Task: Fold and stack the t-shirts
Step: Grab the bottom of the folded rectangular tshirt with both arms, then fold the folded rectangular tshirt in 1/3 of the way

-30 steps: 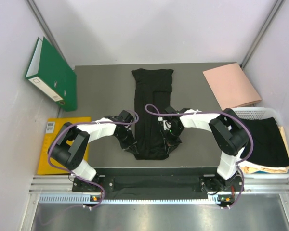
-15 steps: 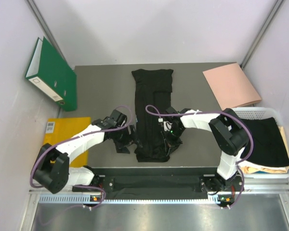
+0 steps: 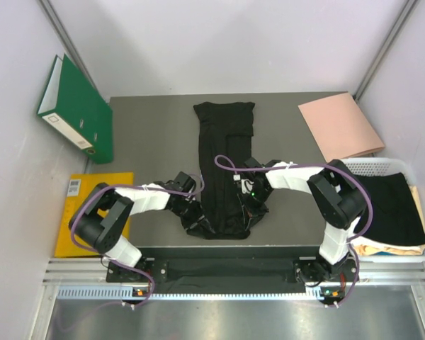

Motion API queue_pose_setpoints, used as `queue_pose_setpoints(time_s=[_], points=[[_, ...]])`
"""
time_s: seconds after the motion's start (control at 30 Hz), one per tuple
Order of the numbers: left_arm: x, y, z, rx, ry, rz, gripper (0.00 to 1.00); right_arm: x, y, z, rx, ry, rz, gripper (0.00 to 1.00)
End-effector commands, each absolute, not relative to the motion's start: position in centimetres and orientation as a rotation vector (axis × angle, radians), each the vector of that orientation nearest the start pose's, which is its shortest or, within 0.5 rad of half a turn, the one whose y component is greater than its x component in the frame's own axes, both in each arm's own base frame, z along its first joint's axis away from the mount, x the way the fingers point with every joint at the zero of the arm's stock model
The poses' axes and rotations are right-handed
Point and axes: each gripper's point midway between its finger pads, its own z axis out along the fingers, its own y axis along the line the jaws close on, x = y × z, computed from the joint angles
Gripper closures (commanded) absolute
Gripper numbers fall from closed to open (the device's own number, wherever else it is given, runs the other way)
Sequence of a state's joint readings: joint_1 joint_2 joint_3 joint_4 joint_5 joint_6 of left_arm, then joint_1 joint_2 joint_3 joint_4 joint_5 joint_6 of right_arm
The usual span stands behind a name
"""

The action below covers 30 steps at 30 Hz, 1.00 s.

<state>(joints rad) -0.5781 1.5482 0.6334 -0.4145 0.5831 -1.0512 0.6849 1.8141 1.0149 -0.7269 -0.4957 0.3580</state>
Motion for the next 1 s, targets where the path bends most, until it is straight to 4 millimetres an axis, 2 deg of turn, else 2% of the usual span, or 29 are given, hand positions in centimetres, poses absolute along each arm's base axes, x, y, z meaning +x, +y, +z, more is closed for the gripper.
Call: queue_pose_setpoints(time_s=[0.0, 0.03, 0.13, 0.17, 0.23, 0.3, 0.33, 0.4, 0.47, 0.53, 0.57, 0.63, 0.77, 0.83, 0.87, 0.97], points=[[15.3, -23.7, -0.4, -0.6, 3.139, -0.84, 0.79, 15.3, 23.8, 2.0, -0.602, 3.181, 0.696, 0.97], [14.9, -23.2, -0.6, -0.609, 3.171, -0.782, 1.0, 15.5, 24.0, 2.3, -0.604, 3.171, 0.701, 0.97], [15.5, -22.9, 0.3, -0.553, 3.177, -0.716, 1.0, 15.8, 24.2, 3.4, -0.616, 3.154, 0.715, 0.97], [15.0, -22.3, 0.8, -0.528, 3.206, -0.668, 1.0, 15.9, 24.3, 3.7, -0.619, 3.149, 0.725, 0.97], [16.2, -22.6, 3.0, -0.472, 3.17, -0.668, 1.0, 16.1, 24.6, 4.9, -0.631, 3.125, 0.743, 0.97], [16.1, -21.7, 4.2, -0.432, 3.182, -0.595, 1.0, 16.1, 24.6, 5.8, -0.641, 3.117, 0.753, 0.97], [17.0, -22.1, 5.4, -0.411, 3.153, -0.612, 1.0, 16.5, 24.9, 6.7, -0.645, 3.092, 0.765, 0.97], [17.3, -21.9, 6.6, -0.4, 3.149, -0.598, 1.0, 16.5, 24.9, 7.6, -0.65, 3.085, 0.765, 0.97], [18.6, -22.3, 8.3, -0.394, 3.1, -0.617, 1.0, 17.2, 25.2, 8.8, -0.659, 3.044, 0.77, 0.97], [19.2, -22.2, 9.2, -0.398, 3.083, -0.603, 1.0, 18.1, 25.2, 9.8, -0.647, 3.014, 0.753, 0.97], [20.3, -22.4, 10.2, -0.393, 3.046, -0.621, 1.0, 18.4, 25.1, 10.0, -0.639, 3.009, 0.748, 0.97], [21.4, -22.2, 11.1, -0.395, 3.01, -0.601, 1.0, 19.6, 24.9, 10.5, -0.616, 2.988, 0.73, 0.97], [25.3, -22.1, 12.9, -0.402, 2.925, -0.62, 1.0, 22.3, 24.3, 10.9, -0.557, 2.952, 0.714, 0.97], [26.8, -21.9, 12.7, -0.406, 2.918, -0.615, 1.0, 24.2, 24.1, 11.0, -0.533, 2.92, 0.716, 0.97], [27.8, -22.2, 13.4, -0.398, 2.893, -0.63, 1.0, 24.9, 24.1, 11.1, -0.525, 2.905, 0.72, 0.97], [29.9, -22.3, 12.8, -0.392, 2.883, -0.62, 1.0, 27.5, 24.0, 11.1, -0.508, 2.856, 0.738, 0.97]])
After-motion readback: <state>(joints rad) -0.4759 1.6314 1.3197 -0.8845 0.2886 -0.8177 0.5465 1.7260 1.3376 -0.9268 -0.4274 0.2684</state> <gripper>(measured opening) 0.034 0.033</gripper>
